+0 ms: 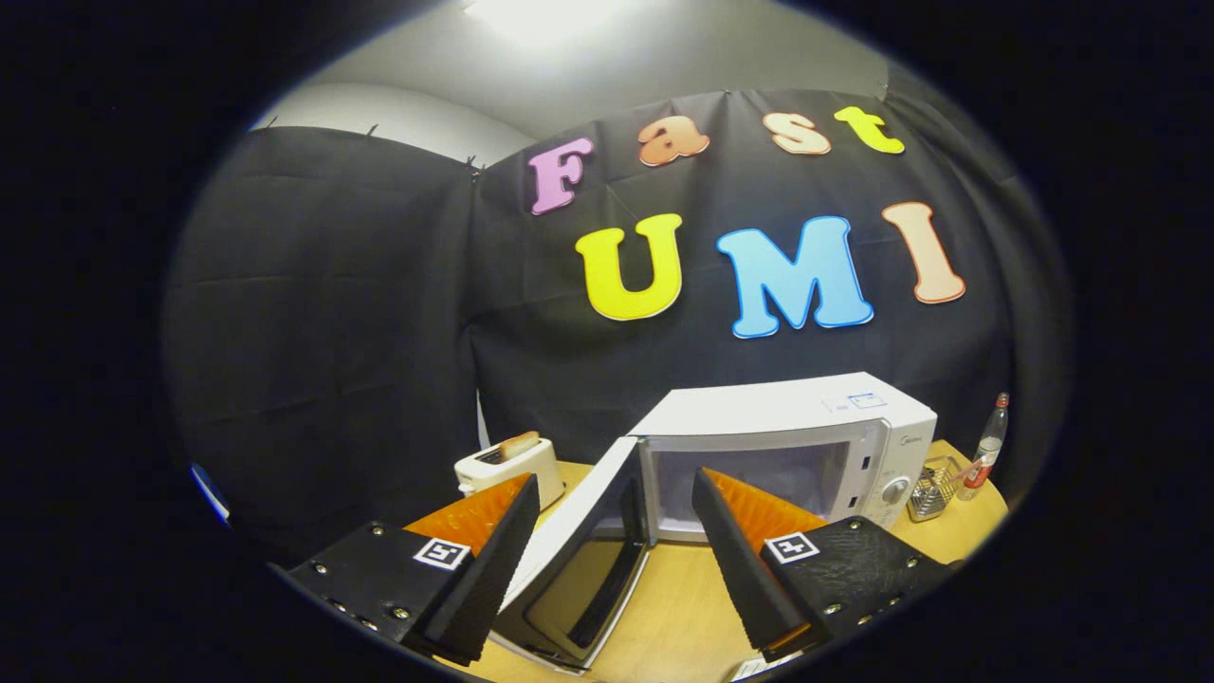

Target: Open the microwave, put the food inside, and close the microwave door.

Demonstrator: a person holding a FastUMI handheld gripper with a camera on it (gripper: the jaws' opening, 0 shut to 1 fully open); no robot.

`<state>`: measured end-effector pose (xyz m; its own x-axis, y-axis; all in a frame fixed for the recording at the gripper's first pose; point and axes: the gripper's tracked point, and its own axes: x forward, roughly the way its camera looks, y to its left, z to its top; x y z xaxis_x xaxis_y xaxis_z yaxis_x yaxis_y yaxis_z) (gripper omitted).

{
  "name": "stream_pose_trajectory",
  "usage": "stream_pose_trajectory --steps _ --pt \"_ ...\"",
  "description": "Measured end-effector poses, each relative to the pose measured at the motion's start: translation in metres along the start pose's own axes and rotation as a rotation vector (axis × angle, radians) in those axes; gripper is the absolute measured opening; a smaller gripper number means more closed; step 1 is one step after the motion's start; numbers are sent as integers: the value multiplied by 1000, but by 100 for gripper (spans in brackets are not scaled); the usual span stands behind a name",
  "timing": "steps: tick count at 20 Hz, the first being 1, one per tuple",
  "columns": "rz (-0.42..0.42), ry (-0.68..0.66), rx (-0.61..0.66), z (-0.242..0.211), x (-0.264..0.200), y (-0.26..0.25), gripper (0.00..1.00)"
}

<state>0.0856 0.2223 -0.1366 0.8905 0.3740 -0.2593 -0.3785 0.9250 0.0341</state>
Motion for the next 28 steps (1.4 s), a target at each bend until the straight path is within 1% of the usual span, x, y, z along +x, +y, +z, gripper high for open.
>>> stream_pose_trajectory --steps 6,9,10,12,13,14,16,17,18,19,20,21,22,23,24,26,28 --pt "134 2 -19 -8 -22 76 97" --pt "232 12 18 -20 -30 118 97" --pt "255 28 24 -27 -33 129 93" --pt "287 66 21 -46 -38 146 92" --pt "300 86 22 -56 -39 154 89" --pt "318 110 25 -67 -40 162 77" --pt "327 156 27 -85 -40 167 78" --pt "308 164 24 -92 -35 163 78" --pt "299 174 24 -97 -34 161 53" --pt "295 198 18 -106 -27 162 41" --pt "295 224 6 -116 -24 162 38" --pt "253 240 -28 -125 -23 150 39" --pt "177 229 -60 -128 -16 133 22" --pt "180 254 -53 -137 -13 129 5" --pt "170 277 -34 -144 -13 124 2" --pt "169 286 -9 -149 -7 121 1" --pt "160 282 -36 -144 -12 112 1"
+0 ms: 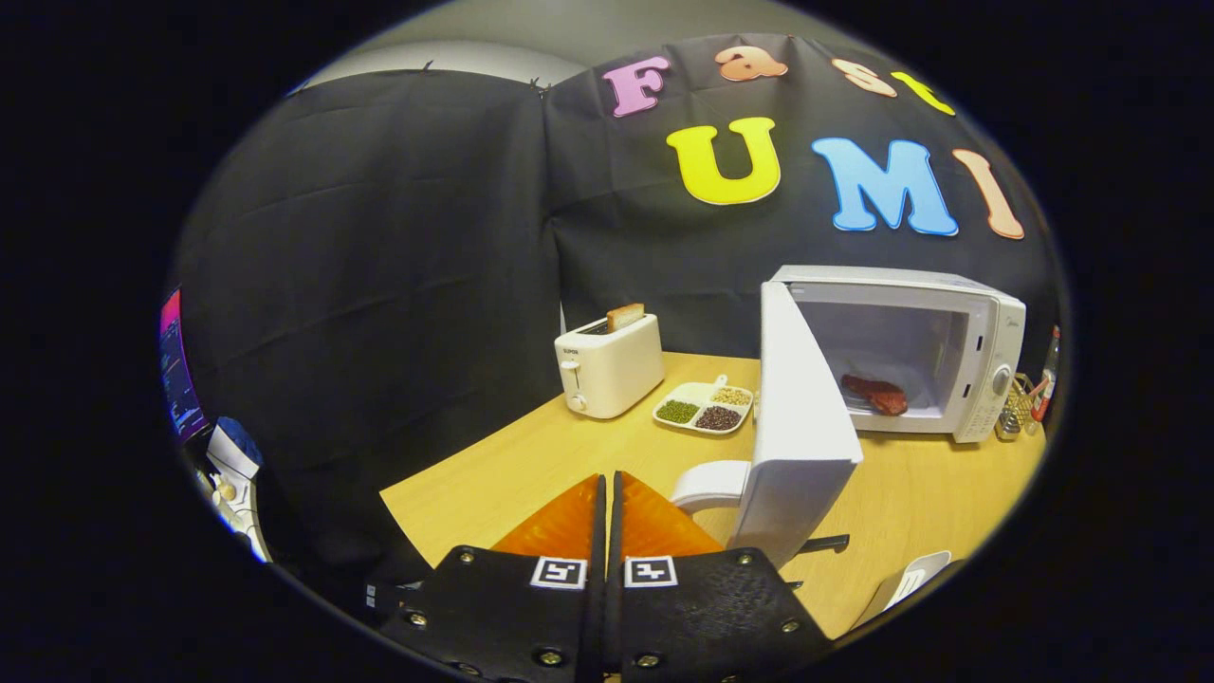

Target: Open the microwave, put the food inside, and close the microwave door.

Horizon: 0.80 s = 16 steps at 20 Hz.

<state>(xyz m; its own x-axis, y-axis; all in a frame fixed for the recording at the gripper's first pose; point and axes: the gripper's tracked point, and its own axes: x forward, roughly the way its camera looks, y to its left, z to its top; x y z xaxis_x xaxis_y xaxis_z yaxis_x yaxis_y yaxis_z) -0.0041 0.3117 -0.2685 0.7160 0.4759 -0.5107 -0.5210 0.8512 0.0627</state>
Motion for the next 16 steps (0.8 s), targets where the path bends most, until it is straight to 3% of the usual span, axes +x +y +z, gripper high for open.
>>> stream_pose_trajectory --steps 16 --pt "-144 43 31 -6 -17 -125 1"
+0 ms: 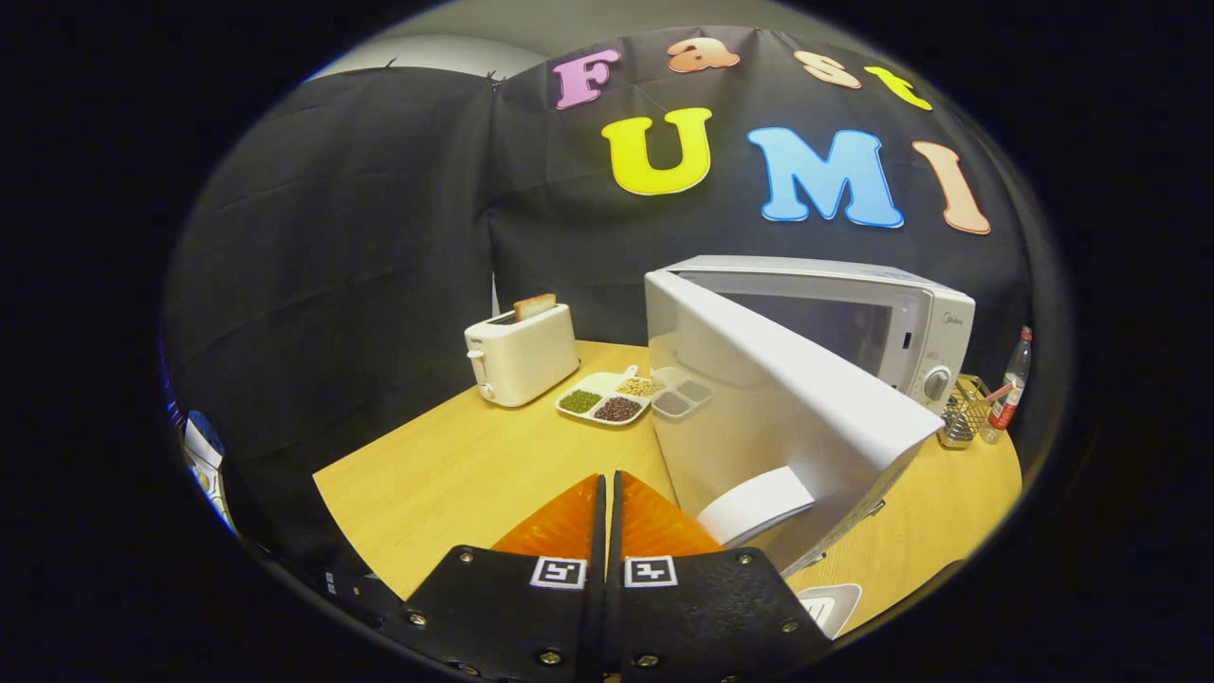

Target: Open the microwave, put the food inside, and close the microwave door.

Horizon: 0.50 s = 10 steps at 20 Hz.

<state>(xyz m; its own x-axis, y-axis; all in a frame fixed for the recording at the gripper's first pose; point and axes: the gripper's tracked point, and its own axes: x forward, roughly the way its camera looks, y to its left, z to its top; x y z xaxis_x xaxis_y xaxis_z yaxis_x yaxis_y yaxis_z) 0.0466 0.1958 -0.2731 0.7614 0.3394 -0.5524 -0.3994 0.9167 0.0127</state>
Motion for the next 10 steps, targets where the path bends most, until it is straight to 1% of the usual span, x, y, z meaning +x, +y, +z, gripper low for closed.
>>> stream_pose_trajectory --steps 7,10 --pt "-75 14 8 5 18 -58 1" --pt "-107 17 38 9 23 -82 1"
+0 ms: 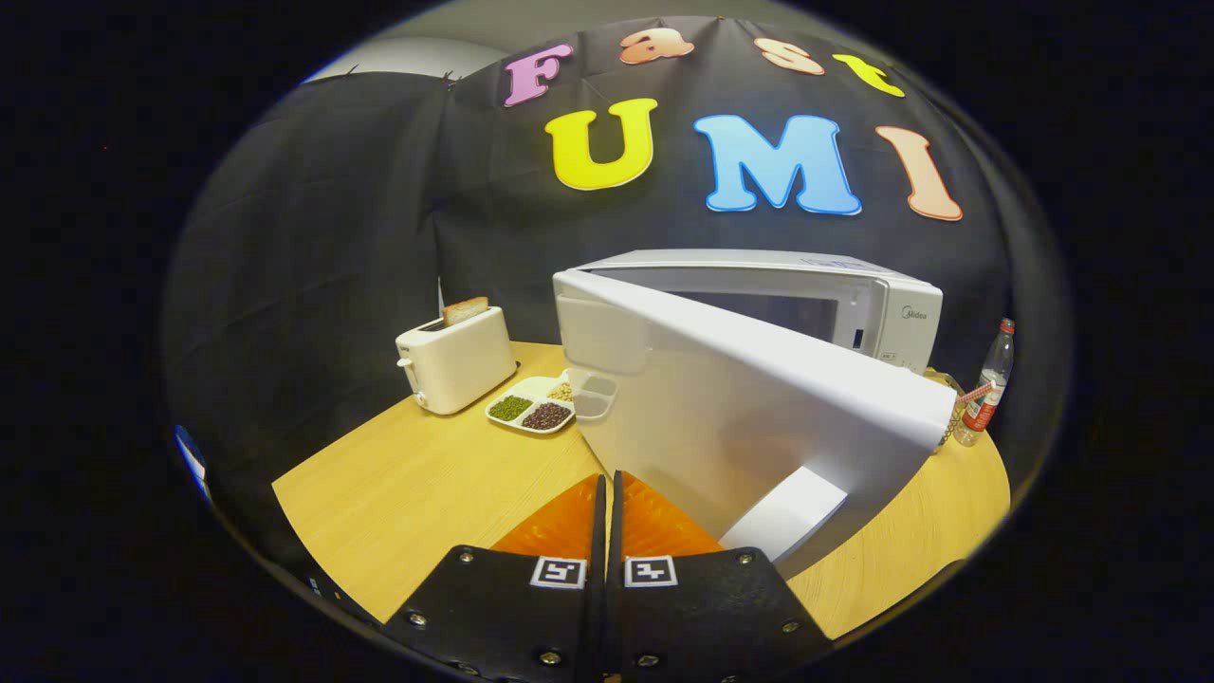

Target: Open the microwave, put the food inside, and close the microwave door.

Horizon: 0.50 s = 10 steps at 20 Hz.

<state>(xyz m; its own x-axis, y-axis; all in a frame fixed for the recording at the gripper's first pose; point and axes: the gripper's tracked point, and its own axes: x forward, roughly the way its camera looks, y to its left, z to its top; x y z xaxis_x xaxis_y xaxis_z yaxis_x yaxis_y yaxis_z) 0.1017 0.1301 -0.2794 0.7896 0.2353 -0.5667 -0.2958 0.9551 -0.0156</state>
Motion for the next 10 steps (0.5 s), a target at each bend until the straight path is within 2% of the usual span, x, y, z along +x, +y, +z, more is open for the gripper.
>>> stream_pose_trajectory --steps 10 --pt "-112 -45 32 25 25 -71 1"
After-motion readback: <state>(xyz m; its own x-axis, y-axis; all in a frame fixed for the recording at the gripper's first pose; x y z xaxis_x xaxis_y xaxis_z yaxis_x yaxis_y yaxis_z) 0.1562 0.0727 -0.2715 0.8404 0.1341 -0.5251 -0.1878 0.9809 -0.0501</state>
